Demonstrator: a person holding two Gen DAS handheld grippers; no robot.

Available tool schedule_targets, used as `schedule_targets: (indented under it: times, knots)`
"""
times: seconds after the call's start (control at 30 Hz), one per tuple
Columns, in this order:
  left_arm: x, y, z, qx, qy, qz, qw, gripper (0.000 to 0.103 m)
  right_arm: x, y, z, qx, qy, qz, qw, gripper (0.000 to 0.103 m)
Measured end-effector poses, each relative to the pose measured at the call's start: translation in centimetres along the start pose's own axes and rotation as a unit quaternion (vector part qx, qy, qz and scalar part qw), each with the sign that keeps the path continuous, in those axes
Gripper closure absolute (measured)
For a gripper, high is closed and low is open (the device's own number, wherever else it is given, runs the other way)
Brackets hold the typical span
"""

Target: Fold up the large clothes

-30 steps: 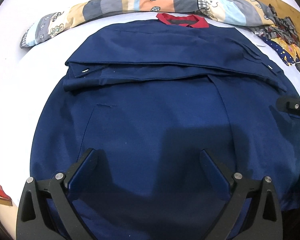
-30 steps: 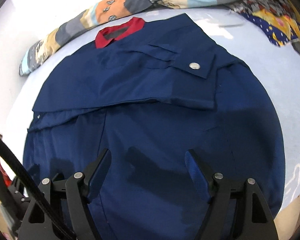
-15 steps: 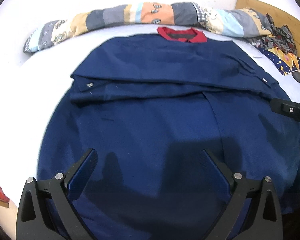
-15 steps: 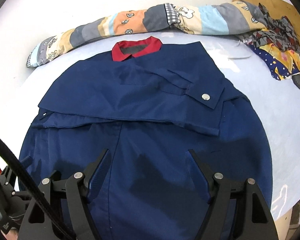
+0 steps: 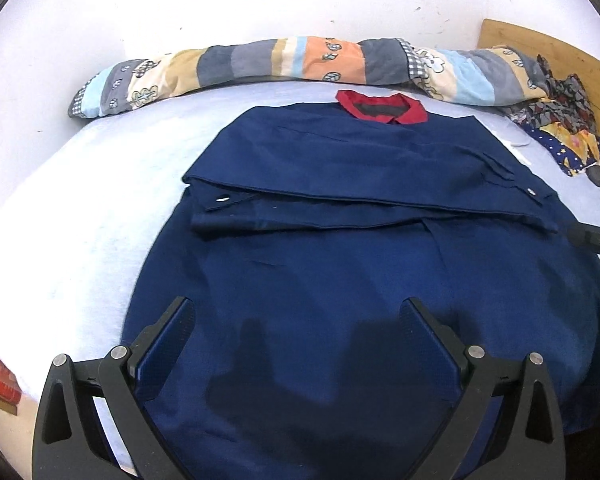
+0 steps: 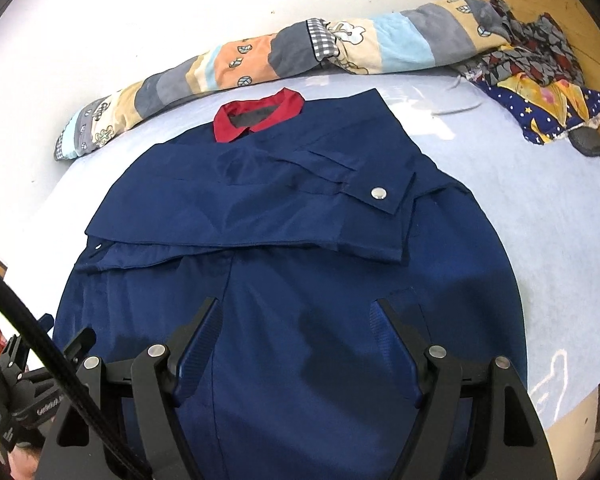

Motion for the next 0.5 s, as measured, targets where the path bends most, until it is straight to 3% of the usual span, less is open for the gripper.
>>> schedule_targets:
  times: [0.33,0.5]
  knots:
    - [0.8,2.7,0.1,0.024,-0.001,-0.002,0.9997,0.002,2.4,-1.6,0.8,-0.01,-0.01,0.008,1.0,0.023]
    - [0.9,5.3,0.7,0.027,0.008,0.002,0.9996,0.002,5.0,-4.3,1.4,-0.02,-0.016,0.014,1.0,0.023]
Point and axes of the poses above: each gripper's, at about its wrist camera, not at the fingertips, and x roughly against the way its jaws point, y to its left, z to its underside, the point moved 1 cm from there along -x, roughly the way its jaws point, and after that the axes turned 9 degrees about -z, right-handed, at the moved point
